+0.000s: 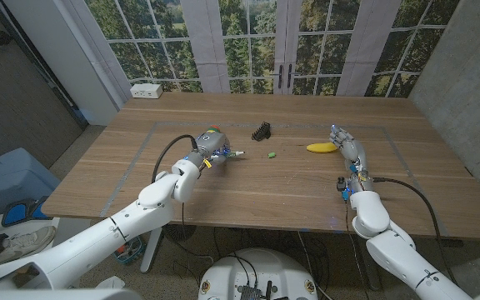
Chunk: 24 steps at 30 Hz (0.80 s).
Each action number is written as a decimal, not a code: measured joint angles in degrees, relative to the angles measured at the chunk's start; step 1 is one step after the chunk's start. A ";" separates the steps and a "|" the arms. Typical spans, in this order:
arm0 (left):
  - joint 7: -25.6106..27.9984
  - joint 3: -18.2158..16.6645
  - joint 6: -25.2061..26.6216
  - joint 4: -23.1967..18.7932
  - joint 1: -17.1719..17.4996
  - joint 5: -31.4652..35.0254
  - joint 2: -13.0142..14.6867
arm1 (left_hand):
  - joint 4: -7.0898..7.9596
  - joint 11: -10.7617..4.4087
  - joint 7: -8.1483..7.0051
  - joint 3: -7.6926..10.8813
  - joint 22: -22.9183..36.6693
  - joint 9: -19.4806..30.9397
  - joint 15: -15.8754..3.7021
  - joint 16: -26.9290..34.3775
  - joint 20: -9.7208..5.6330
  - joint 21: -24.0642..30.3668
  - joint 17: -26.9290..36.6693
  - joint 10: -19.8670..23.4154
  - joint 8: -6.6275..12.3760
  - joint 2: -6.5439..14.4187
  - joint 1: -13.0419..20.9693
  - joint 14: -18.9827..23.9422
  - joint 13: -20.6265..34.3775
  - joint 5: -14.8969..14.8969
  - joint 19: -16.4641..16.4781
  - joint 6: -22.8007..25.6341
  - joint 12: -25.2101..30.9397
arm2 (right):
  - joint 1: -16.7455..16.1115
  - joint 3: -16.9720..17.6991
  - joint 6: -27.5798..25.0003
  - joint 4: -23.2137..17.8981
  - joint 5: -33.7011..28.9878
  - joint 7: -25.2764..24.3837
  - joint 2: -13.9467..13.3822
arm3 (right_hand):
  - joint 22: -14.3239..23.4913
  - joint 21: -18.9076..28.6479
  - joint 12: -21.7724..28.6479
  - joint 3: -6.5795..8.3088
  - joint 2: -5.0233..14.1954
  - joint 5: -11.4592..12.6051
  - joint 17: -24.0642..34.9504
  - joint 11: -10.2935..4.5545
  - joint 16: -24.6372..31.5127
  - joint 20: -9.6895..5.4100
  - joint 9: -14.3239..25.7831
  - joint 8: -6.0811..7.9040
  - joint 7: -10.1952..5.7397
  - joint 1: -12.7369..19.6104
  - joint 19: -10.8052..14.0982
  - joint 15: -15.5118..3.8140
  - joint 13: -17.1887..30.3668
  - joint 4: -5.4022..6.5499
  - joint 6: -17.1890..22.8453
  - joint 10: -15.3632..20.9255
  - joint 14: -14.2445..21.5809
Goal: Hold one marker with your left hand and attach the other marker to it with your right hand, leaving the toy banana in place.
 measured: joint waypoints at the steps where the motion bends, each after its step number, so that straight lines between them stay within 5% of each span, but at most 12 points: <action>1: 0.36 -0.05 0.02 -0.02 0.02 -0.14 -0.02 | 0.00 -0.01 0.00 0.00 -0.06 0.00 -0.01 0.00 0.00 0.13 0.18 0.01 0.24 -0.30 -0.31 0.01 0.00 0.16 0.00 0.00 0.00 | -0.04 0.00 -0.22 -0.15 -0.15 -0.09 -0.08 | 0.00 0.00 0.08 0.10 -0.56 0.00 0.18 0.01 0.23 0.00 0.00 0.00 0.05 0.58 0.00 0.00 0.09 -0.10 0.13 0.03 0.00; 10: 5.61 -1.81 -0.11 -0.25 0.98 -3.09 -0.83 | -0.19 -0.30 -0.23 0.19 -0.50 0.01 -0.09 -0.01 0.21 0.58 1.21 0.31 0.89 -0.67 -0.69 0.09 0.03 1.22 -0.21 -0.23 -0.01 | -0.59 -0.19 -5.81 -3.34 -3.90 -2.73 -1.28 | 0.67 1.51 0.92 0.57 -0.50 0.79 1.98 -0.13 2.36 -0.05 0.00 0.57 -0.02 4.20 2.83 0.00 1.02 -0.57 2.11 1.75 2.25; 24: 12.02 -4.54 -2.18 0.34 2.58 -10.26 -1.98 | -0.42 -0.31 -0.23 0.42 -0.86 0.05 -1.03 -0.51 0.40 1.56 2.44 0.30 1.10 -1.11 -1.72 0.61 4.24 2.70 -1.04 -0.23 -0.25 | -0.75 -1.81 -15.57 -9.28 -9.05 -4.42 -4.29 | 0.79 1.95 1.13 1.03 -0.82 0.86 3.47 -0.42 2.65 0.24 0.26 0.66 -0.44 7.02 3.03 0.01 1.58 -1.03 2.93 2.66 1.59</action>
